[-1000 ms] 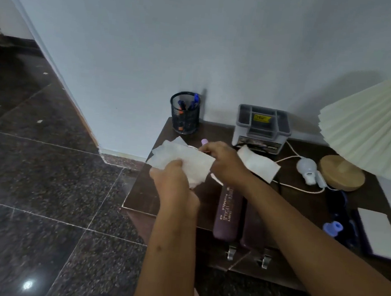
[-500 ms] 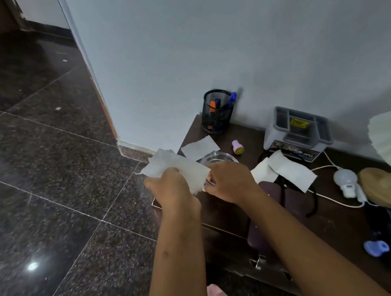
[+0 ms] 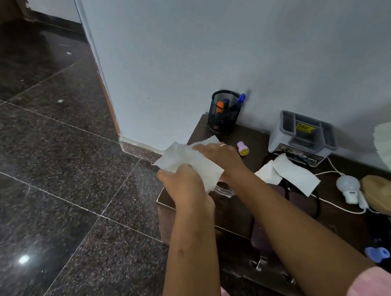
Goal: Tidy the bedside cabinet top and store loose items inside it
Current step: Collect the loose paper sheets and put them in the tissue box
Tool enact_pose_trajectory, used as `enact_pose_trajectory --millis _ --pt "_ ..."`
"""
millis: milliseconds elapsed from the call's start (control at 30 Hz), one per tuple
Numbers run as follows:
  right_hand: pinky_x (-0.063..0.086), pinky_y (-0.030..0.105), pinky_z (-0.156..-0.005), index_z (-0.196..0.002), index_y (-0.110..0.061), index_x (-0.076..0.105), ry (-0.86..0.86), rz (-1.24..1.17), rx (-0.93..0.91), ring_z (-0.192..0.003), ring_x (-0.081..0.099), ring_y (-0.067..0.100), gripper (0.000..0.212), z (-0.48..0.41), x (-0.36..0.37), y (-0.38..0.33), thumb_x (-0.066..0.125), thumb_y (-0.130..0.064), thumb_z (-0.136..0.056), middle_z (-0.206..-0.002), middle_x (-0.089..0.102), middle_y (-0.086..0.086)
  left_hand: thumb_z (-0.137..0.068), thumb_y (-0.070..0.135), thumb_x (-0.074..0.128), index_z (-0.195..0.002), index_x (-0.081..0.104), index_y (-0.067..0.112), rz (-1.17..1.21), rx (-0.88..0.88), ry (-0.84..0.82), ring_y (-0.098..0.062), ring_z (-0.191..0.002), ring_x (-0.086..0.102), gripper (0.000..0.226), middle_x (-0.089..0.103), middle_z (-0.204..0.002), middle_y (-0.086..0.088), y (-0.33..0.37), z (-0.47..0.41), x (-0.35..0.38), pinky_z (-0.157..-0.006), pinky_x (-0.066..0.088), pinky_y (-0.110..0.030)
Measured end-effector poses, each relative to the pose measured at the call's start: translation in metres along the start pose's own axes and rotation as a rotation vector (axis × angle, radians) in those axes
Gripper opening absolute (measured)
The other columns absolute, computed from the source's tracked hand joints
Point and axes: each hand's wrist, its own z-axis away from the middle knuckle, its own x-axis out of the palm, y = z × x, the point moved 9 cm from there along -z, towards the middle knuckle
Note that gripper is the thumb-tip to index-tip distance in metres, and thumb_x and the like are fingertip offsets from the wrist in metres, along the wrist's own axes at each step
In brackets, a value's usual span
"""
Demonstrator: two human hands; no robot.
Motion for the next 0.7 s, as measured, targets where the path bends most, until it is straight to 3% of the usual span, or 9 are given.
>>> enact_pose_trajectory --millis 67,167,333,467,567,633,700 --pt "0.041 0.040 -0.091 -0.132 -0.025 0.042 0.032 -0.018 0.077 -0.117 0.053 0.029 0.041 -0.006 0.003 0.000 0.045 -0.036 -0.093 -0.126 0.056 0.007 -0.089 -0.008 0.037 -0.132 0.038 0.012 0.010 0.007 -0.014 -0.028 -0.098 0.059 0.048 0.055 -0.120 -0.011 0.001 -0.002 0.001 -0.058 0.051 -0.029" --pt "0.041 0.038 -0.084 -0.110 -0.019 0.057 0.184 -0.017 0.129 -0.105 0.060 0.026 0.025 -0.009 -0.006 -0.004 0.046 -0.033 -0.092 -0.112 0.062 0.005 -0.089 -0.007 0.038 -0.134 0.037 0.016 -0.002 -0.014 -0.036 -0.028 -0.102 0.058 0.050 0.054 -0.121 -0.010 -0.002 0.001 0.006 -0.064 0.051 -0.031" --pt "0.038 0.036 -0.083 -0.097 -0.017 0.059 0.215 -0.052 0.157 -0.098 0.062 0.026 0.017 -0.003 -0.010 -0.001 0.048 -0.029 -0.090 -0.101 0.066 0.004 -0.090 -0.004 0.039 -0.135 0.034 0.016 -0.049 0.007 -0.062 -0.022 -0.093 0.054 0.050 0.051 -0.117 -0.006 0.001 0.006 0.012 -0.065 0.050 -0.032" --pt "0.039 0.030 -0.069 -0.093 -0.008 0.061 0.387 -0.669 0.333 -0.087 0.061 0.028 0.017 0.032 -0.041 0.035 0.053 -0.022 -0.089 -0.091 0.067 0.011 -0.090 -0.005 0.038 -0.138 0.032 0.014 -0.115 0.075 -0.094 -0.018 -0.087 0.054 0.052 0.051 -0.118 -0.007 0.010 0.005 0.013 -0.055 0.048 -0.025" --pt "0.050 0.034 -0.064 -0.087 -0.009 0.065 0.486 -1.179 0.425 -0.074 0.065 0.022 0.012 0.085 -0.060 0.071 0.059 -0.019 -0.089 -0.088 0.069 0.013 -0.091 -0.003 0.039 -0.134 0.036 0.014 -0.213 0.103 -0.161 -0.014 -0.078 0.055 0.047 0.054 -0.099 -0.001 0.011 0.005 0.020 -0.044 0.047 -0.020" --pt "0.055 0.027 -0.059 -0.080 -0.019 0.067 0.544 -1.445 0.464 -0.070 0.067 0.012 0.013 0.131 -0.067 0.092 0.059 -0.016 -0.089 -0.084 0.071 0.004 -0.091 -0.002 0.040 -0.130 0.041 0.014 -0.309 0.096 -0.234 -0.018 -0.084 0.058 0.043 0.058 -0.101 -0.004 0.005 0.009 0.031 -0.057 0.053 -0.025" --pt "0.056 0.028 -0.064 -0.077 -0.026 0.068 0.602 -1.461 0.509 -0.075 0.067 0.010 0.018 0.171 -0.075 0.111 0.060 -0.014 -0.088 -0.078 0.071 -0.007 -0.091 -0.003 0.038 -0.127 0.044 0.014 -0.398 0.101 -0.320 -0.027 -0.096 0.059 0.041 0.058 -0.114 -0.011 -0.010 0.018 0.047 -0.078 0.053 -0.038"
